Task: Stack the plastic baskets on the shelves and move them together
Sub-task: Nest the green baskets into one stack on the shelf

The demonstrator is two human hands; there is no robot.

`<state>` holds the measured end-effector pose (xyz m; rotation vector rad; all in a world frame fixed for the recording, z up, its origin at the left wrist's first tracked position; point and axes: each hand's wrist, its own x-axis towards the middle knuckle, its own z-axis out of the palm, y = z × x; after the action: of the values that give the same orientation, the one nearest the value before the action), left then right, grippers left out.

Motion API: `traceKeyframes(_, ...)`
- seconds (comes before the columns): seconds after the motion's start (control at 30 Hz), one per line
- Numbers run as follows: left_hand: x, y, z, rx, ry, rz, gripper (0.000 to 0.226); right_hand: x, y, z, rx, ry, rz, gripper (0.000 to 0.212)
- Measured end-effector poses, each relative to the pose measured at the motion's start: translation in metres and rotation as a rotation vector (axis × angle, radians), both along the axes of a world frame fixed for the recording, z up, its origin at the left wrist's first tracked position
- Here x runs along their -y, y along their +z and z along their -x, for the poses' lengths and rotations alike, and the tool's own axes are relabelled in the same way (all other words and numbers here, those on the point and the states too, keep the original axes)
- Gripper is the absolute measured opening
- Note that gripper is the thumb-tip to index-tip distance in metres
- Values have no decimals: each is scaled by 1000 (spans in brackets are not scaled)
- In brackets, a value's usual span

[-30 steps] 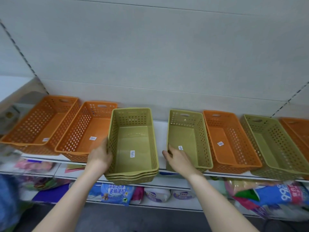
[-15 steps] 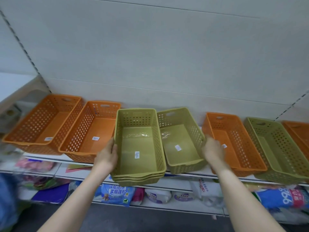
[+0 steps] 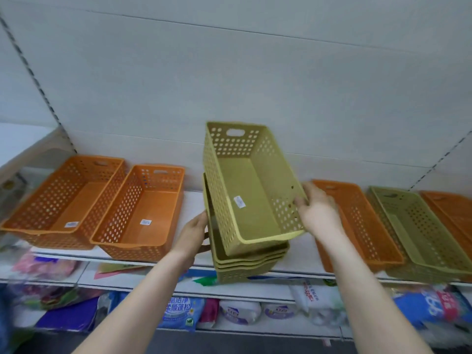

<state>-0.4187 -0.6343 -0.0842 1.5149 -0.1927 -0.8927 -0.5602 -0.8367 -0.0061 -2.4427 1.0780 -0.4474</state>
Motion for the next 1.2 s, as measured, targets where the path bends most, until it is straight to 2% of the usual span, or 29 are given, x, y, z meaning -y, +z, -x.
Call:
traceKeyframes(0.17,-7,-3,-10,-62,1,25,60,-16,-39,-11,-142,-67,-42,32)
traceKeyframes(0.3,-5,2,-7,-15,-69,-9,41,-22,-46,-17,-176,-53,-78,40)
traceKeyframes(0.47,-4,-7,-13,64,-79,0,39,-18,-55,-16,-245,-1,-265,38)
traceKeyframes(0.53,0,-7,-16,81,-64,9,31,-16,-57,-17,-207,4,-371,37)
traceKeyframes(0.73,9,-5,-21,124,-35,28,29,-15,-51,-19,26,74,-699,47)
traceKeyframes(0.9,17,7,-11,229,11,80,23,-4,-48,-4,133,117,-752,54)
traceKeyframes(1.07,50,41,3,372,23,62,48,27,-27,32,225,82,-658,60)
traceKeyframes(1.2,102,86,39,482,-41,145,44,73,7,80,377,59,-613,56)
